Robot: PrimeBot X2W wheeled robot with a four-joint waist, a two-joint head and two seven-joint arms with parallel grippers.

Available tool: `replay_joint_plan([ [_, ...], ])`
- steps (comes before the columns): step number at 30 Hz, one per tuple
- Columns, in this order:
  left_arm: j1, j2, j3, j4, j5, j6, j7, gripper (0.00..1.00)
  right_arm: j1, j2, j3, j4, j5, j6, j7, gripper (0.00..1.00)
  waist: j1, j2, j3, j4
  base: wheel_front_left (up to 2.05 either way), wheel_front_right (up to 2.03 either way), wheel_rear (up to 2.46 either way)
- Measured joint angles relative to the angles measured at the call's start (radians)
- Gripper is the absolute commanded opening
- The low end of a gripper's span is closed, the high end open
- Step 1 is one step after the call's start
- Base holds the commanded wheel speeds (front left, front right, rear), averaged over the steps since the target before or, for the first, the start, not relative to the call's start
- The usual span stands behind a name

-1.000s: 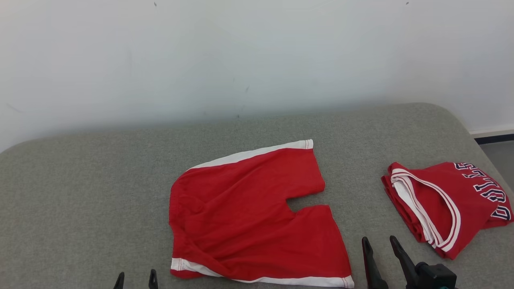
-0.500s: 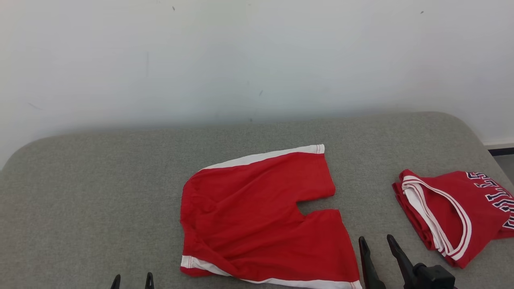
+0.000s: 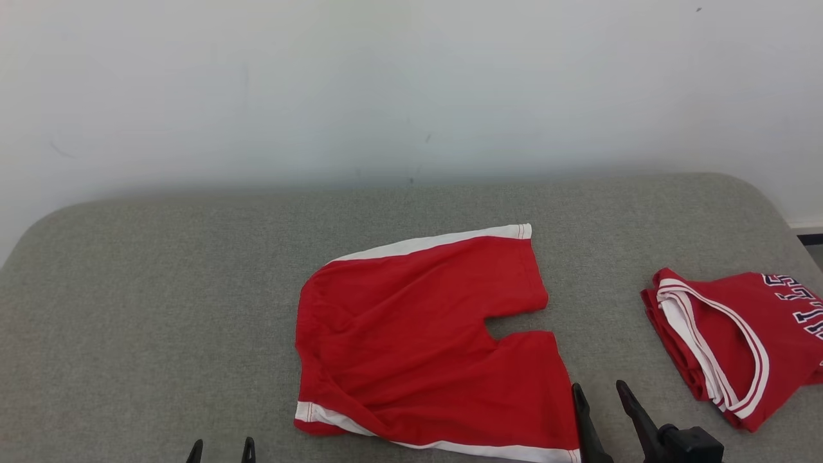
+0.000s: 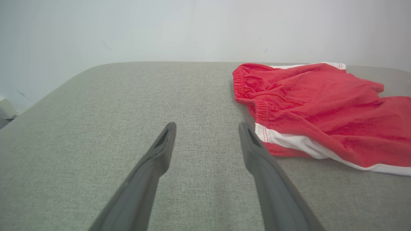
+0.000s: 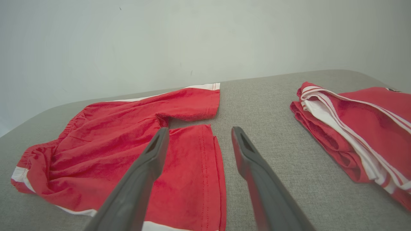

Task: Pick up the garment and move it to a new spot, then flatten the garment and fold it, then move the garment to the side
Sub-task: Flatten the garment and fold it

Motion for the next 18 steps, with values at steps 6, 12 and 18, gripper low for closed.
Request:
replay_joint_plan([
  [6, -0.001, 0.0, -0.021, 0.011, -0.011, 0.0, 0.0, 1.0, 0.004, 0.0, 0.002, 0.025, -0.008, 0.0, 0.0, 1.0, 0.0, 0.0, 0.014, 0.0, 0.0, 0.0, 0.0],
  [12, -0.001, 0.0, -0.044, 0.034, -0.032, 0.003, 0.0, 1.0, 0.039, 0.0, 0.01, 0.099, -0.045, 0.0, 0.0, 1.0, 0.0, -0.0001, 0.028, 0.005, 0.0, 0.0, 0.0],
  [18, -0.002, -0.001, -0.056, 0.049, -0.037, 0.011, 0.0, 1.0, 0.065, 0.0, 0.007, 0.167, -0.049, 0.0, 0.0, 1.0, 0.0, -0.0001, 0.036, 0.007, 0.0, 0.0, 0.0],
])
